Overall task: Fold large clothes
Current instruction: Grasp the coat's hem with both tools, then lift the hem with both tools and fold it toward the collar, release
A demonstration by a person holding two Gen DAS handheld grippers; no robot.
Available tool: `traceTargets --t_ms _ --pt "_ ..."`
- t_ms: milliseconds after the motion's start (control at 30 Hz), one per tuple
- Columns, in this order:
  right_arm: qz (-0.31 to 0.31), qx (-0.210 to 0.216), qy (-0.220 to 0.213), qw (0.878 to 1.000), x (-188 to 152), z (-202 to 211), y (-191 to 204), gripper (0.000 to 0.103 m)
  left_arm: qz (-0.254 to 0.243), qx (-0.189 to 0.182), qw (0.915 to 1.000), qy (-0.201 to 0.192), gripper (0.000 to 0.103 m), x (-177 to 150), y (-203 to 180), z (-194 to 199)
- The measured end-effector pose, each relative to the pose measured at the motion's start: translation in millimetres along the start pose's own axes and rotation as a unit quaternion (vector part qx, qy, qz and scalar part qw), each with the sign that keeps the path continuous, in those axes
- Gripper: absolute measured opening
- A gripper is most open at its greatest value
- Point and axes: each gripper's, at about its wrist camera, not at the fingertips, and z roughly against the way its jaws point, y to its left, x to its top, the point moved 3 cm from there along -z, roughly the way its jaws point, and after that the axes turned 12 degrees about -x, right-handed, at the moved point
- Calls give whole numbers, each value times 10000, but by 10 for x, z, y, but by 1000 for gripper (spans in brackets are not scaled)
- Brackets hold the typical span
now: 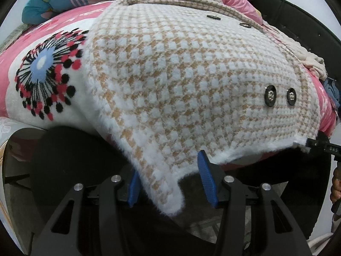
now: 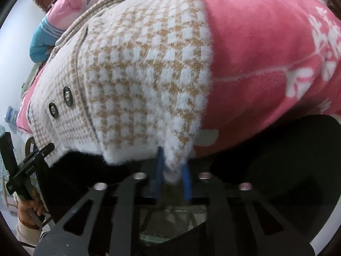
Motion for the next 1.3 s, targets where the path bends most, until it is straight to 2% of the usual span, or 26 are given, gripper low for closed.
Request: traceTargets --t_ms 133,233,400,600,833,933,1100,1300 --pt "65 74 -94 9999 -21 135 -13 6 -138 -143 9998 -51 40 -15 -39 120" --pt "199 131 -216 9995 -31 317 38 5 -244 -263 9992 -170 30 -17 -99 258" --pt "330 342 -512 9976 63 671 128 5 -238 -671 9956 -606 15 61 -192 602" --pt "321 656 -984 9925 333 1019 147 5 -147 -1082 9877 -1118 12 341 -303 910" --pt "296 829 -1338 9871 591 1160 155 5 -178 -1317 9777 -1625 11 693 -306 1140" --pt "256 869 -1504 9845 788 1167 316 5 -165 -1413 9733 -1802 10 897 -279 1224" --pt "209 912 -1757 9800 1125 1192 368 5 -146 -1417 9686 -2035 10 1168 -168 1276" --pt "200 914 -1993 9755 1545 1165 401 5 -94 -1246 9651 -2302 10 1530 22 1283"
